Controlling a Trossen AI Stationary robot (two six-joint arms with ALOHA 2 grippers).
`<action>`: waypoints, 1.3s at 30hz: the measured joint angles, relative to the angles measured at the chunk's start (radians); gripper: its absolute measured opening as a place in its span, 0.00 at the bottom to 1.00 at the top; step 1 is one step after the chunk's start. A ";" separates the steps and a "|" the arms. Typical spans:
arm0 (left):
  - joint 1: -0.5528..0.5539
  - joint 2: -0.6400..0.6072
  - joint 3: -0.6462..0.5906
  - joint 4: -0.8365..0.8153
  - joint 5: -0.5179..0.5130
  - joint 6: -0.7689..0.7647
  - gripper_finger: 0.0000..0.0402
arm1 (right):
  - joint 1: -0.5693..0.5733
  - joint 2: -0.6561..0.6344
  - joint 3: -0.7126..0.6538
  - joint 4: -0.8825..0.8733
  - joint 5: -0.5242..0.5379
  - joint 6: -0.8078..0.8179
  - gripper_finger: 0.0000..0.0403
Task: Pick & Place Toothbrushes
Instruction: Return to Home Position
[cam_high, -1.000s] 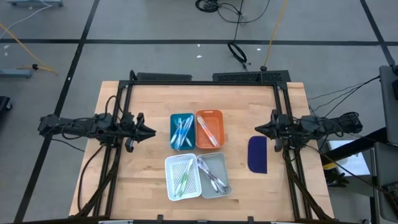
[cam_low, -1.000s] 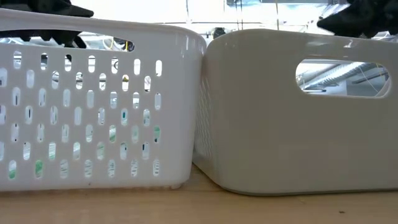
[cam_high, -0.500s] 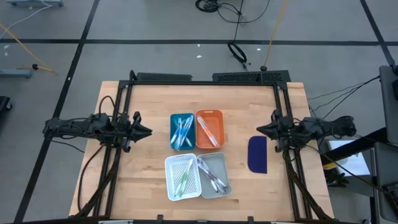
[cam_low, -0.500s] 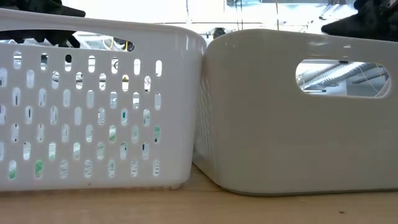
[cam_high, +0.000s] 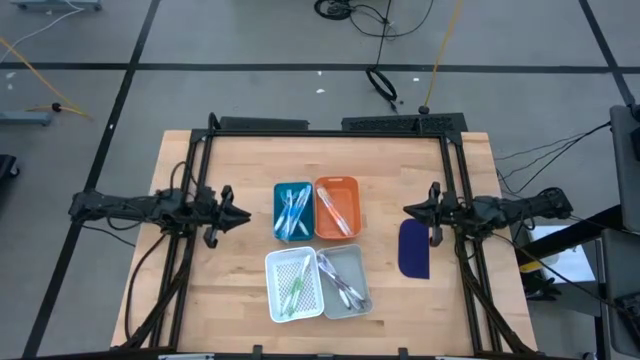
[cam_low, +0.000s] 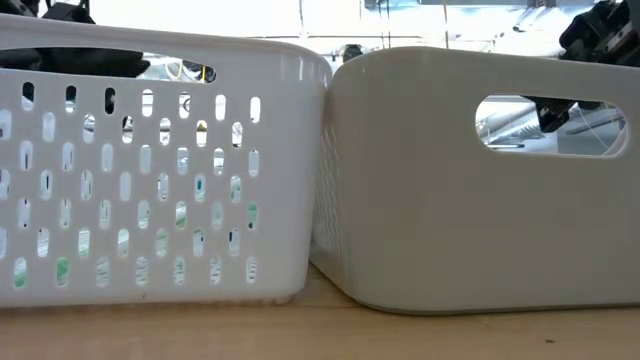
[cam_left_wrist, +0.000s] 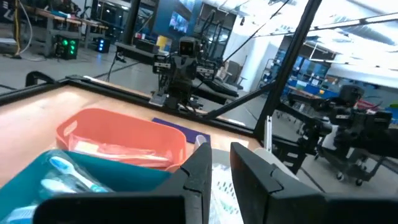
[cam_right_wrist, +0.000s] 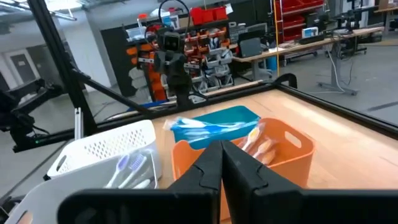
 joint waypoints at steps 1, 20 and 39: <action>0.000 -0.001 -0.004 0.004 0.006 -0.004 0.14 | 0.000 -0.001 -0.003 0.004 -0.001 -0.002 0.00; 0.094 -0.001 -0.010 -0.118 -0.016 0.068 0.14 | 0.000 -0.001 -0.012 -0.010 -0.003 -0.112 0.00; 0.104 0.000 -0.010 -0.149 -0.123 0.127 0.14 | 0.000 -0.001 -0.015 0.025 -0.003 -0.302 0.00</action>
